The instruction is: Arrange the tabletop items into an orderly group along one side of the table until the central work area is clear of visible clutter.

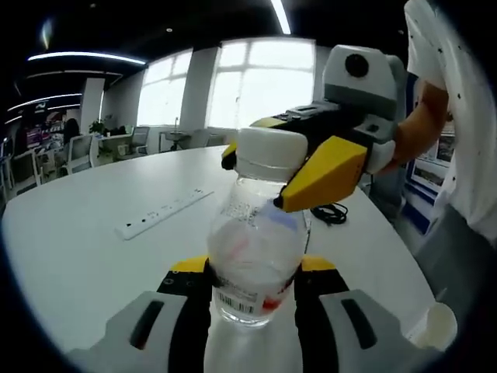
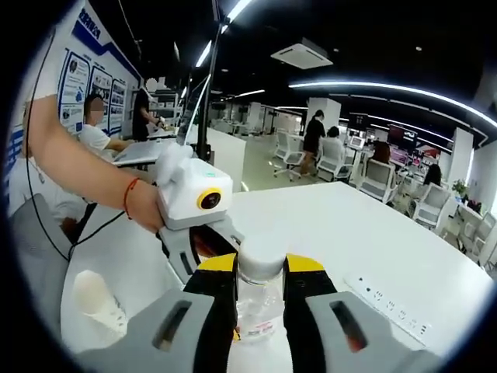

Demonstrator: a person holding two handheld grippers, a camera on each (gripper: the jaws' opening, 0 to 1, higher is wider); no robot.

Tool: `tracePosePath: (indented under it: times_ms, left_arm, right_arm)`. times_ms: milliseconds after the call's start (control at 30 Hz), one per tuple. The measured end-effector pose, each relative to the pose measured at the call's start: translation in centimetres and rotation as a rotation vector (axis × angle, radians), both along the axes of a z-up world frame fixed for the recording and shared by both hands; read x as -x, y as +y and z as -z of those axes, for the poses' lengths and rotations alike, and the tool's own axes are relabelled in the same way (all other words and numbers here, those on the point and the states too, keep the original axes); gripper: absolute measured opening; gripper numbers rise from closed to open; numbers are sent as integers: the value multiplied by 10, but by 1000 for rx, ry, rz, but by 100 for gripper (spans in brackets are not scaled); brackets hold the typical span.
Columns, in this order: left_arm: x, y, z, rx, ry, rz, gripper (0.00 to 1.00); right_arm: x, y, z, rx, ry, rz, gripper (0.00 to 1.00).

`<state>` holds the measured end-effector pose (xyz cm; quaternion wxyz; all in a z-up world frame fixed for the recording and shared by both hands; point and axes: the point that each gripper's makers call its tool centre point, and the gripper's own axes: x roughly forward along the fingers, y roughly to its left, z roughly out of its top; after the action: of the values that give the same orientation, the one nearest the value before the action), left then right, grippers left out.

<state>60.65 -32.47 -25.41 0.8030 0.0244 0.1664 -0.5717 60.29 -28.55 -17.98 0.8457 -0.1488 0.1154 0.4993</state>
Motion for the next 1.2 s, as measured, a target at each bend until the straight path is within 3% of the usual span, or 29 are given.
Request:
tracePosePath:
  times_ms: [1200]
  left_arm:
    - [3, -1, 7, -16, 17, 1, 43]
  right_arm:
    - [5, -2, 6, 51, 22, 2, 20]
